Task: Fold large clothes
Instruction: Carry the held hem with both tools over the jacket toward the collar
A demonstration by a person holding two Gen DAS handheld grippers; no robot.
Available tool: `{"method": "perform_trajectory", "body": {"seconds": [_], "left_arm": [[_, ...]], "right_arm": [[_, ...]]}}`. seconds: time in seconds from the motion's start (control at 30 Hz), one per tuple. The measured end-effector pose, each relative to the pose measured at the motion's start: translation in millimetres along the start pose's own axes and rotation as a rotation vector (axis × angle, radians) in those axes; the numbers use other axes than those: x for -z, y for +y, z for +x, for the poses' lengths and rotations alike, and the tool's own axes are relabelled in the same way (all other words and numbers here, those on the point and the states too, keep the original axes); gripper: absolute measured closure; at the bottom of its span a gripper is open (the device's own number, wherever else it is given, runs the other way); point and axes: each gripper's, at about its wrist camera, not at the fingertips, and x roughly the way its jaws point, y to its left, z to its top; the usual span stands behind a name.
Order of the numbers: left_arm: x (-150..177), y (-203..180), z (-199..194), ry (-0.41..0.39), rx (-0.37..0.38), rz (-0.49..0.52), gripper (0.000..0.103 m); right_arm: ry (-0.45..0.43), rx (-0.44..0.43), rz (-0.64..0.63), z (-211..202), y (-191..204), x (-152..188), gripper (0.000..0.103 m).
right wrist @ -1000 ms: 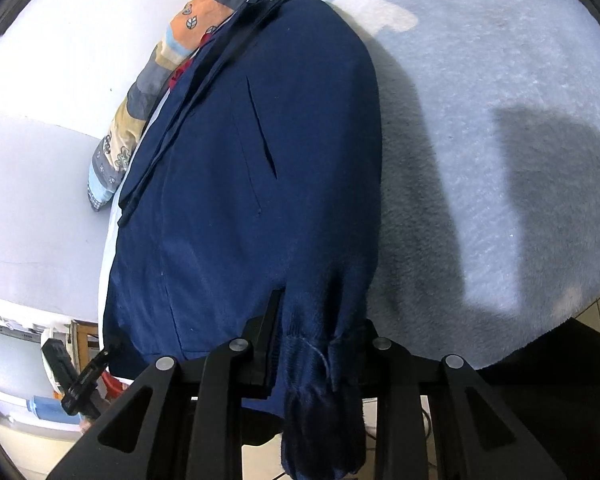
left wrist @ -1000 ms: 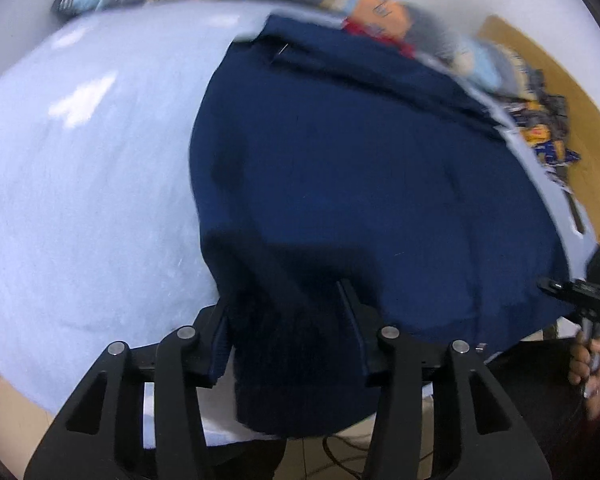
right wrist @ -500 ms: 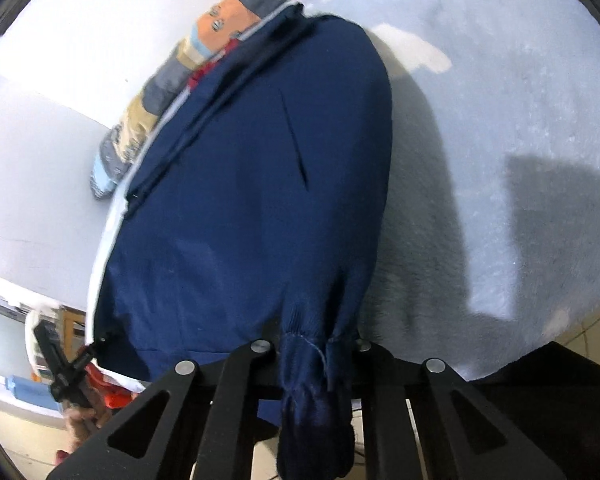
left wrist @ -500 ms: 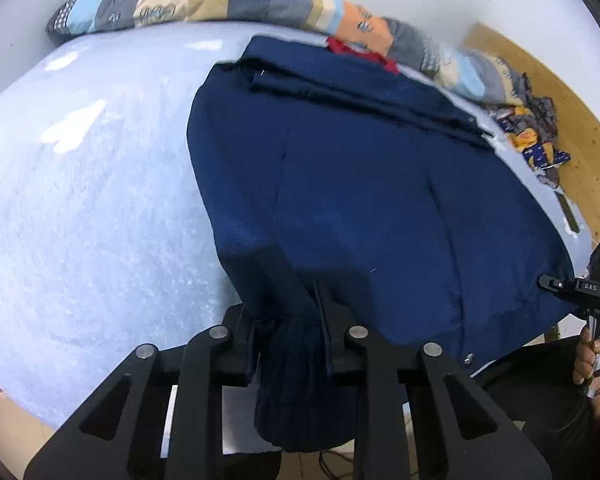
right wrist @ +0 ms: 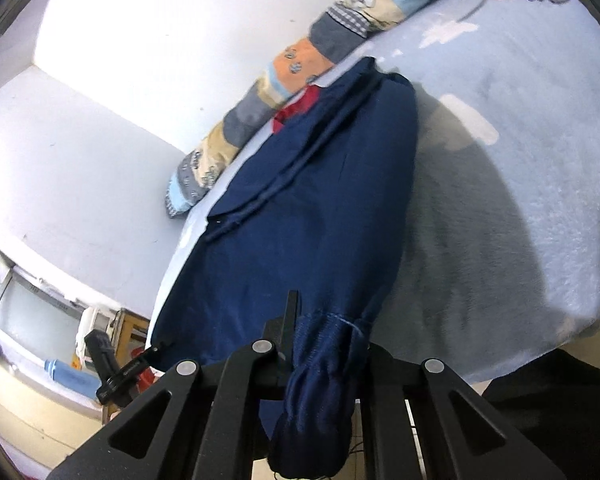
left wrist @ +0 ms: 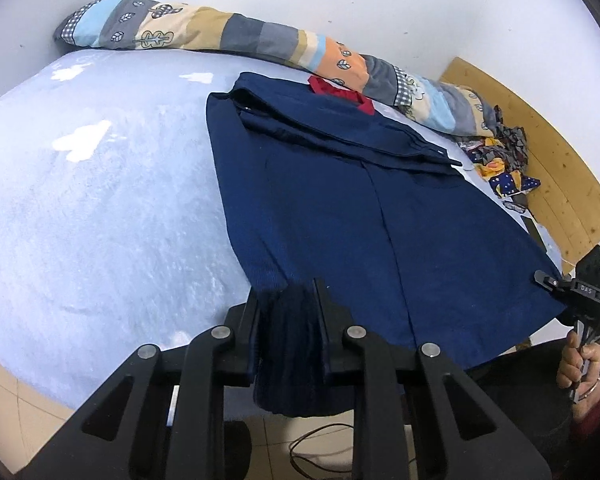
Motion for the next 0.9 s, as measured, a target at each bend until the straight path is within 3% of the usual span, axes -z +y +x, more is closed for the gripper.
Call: {"method": "perform_trajectory", "body": {"seconds": [0.17, 0.27, 0.3, 0.4, 0.63, 0.67, 0.73, 0.9], "left_arm": [[2, -5, 1, 0.024, 0.01, 0.025, 0.084], [3, 2, 15, 0.087, -0.011, 0.0, 0.081], [4, 5, 22, 0.117, -0.041, -0.01, 0.078], [4, 14, 38, 0.175, -0.136, -0.039, 0.048], [3, 28, 70, 0.245, -0.142, -0.095, 0.047], [4, 25, 71, 0.237, -0.148, -0.085, 0.048], [4, 17, 66, 0.217, -0.127, -0.059, 0.088], [2, 7, 37, 0.125, -0.054, -0.057, 0.088]], "right_arm": [[0.005, -0.007, -0.001, 0, 9, 1, 0.094], [0.006, 0.016, 0.026, 2, 1, -1, 0.094], [0.009, 0.027, 0.031, 5, 0, -3, 0.094], [0.018, 0.044, 0.018, 6, 2, -2, 0.094], [0.033, 0.048, 0.018, 11, -2, 0, 0.094], [0.037, 0.047, 0.017, 11, -3, 1, 0.094], [0.042, 0.045, 0.016, 13, -3, 2, 0.094], [0.022, 0.011, 0.027, 5, -6, 2, 0.094]]}}
